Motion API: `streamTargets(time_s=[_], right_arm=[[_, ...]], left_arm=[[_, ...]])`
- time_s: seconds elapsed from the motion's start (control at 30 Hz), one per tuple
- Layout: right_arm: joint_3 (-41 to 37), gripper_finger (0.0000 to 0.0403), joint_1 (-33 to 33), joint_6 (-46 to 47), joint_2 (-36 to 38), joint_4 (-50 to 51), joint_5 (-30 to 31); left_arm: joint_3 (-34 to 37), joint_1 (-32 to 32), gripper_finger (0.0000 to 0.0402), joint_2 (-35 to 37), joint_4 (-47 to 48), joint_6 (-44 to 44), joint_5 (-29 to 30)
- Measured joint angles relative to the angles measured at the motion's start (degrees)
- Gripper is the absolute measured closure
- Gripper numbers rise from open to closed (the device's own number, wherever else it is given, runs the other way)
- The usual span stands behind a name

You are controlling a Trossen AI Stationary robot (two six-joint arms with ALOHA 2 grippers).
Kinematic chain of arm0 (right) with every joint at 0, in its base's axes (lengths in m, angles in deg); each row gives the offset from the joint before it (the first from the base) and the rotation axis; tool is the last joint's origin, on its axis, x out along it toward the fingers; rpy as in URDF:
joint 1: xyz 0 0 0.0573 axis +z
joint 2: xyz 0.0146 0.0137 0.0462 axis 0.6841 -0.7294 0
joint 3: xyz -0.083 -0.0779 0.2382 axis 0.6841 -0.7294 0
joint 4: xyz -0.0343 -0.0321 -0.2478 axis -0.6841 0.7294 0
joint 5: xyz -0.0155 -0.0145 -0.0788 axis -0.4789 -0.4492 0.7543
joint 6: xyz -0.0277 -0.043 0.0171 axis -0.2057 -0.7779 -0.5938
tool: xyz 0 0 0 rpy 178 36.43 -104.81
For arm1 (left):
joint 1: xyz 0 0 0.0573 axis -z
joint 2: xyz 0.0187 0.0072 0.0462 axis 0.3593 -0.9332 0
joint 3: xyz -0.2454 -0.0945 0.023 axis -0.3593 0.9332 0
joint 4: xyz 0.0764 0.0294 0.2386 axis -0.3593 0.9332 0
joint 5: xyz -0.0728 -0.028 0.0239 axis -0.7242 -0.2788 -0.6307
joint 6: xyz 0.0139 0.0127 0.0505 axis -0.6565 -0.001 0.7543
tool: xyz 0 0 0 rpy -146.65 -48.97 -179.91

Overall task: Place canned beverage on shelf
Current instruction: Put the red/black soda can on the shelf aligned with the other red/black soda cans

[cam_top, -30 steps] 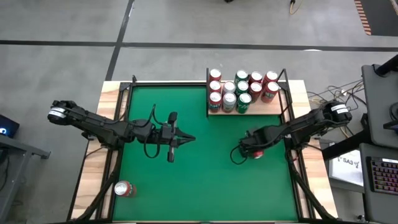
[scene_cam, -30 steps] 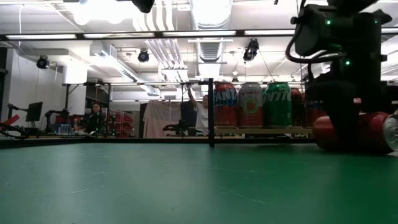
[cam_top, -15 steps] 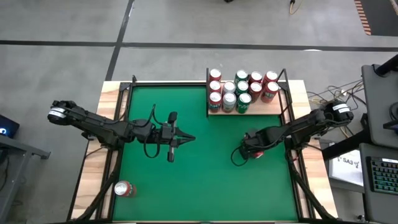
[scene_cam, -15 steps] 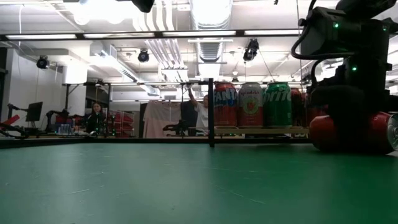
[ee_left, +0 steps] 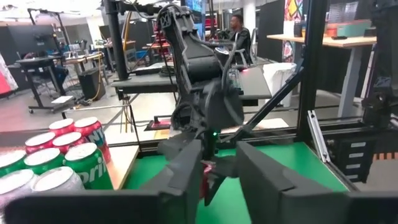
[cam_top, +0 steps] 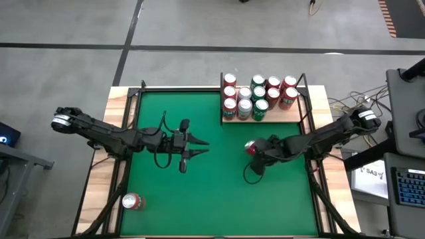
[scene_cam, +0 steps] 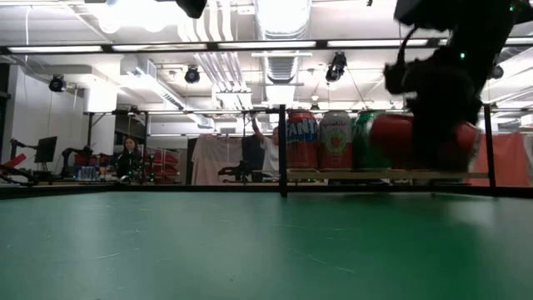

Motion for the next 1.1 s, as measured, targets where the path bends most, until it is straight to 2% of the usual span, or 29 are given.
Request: streamTargets(time_s=[0.27, 0.47, 0.77, 1.1], right_arm=[[0.21, 0.0118, 3.95, -20.59, 0.30, -18.23, 6.37], [0.87, 0.0118, 4.11, -27.41, 0.27, -22.58, 8.66], [1.64, 0.0118, 4.09, -30.05, -0.09, -21.73, 8.50], [1.68, 0.0118, 4.08, -30.04, -0.64, -17.51, 8.50]], left_arm=[[-0.02, 0.00, 0.0195, -5.66, -3.84, -2.94, 0.12], [-1.80, -0.70, 0.0128, -14.89, -8.45, -6.92, 0.15], [-9.56, -3.07, 0.0076, -26.89, -7.03, -7.36, 0.21], [-11.78, -5.01, 0.0055, -30.09, -6.72, -8.31, 0.18]])
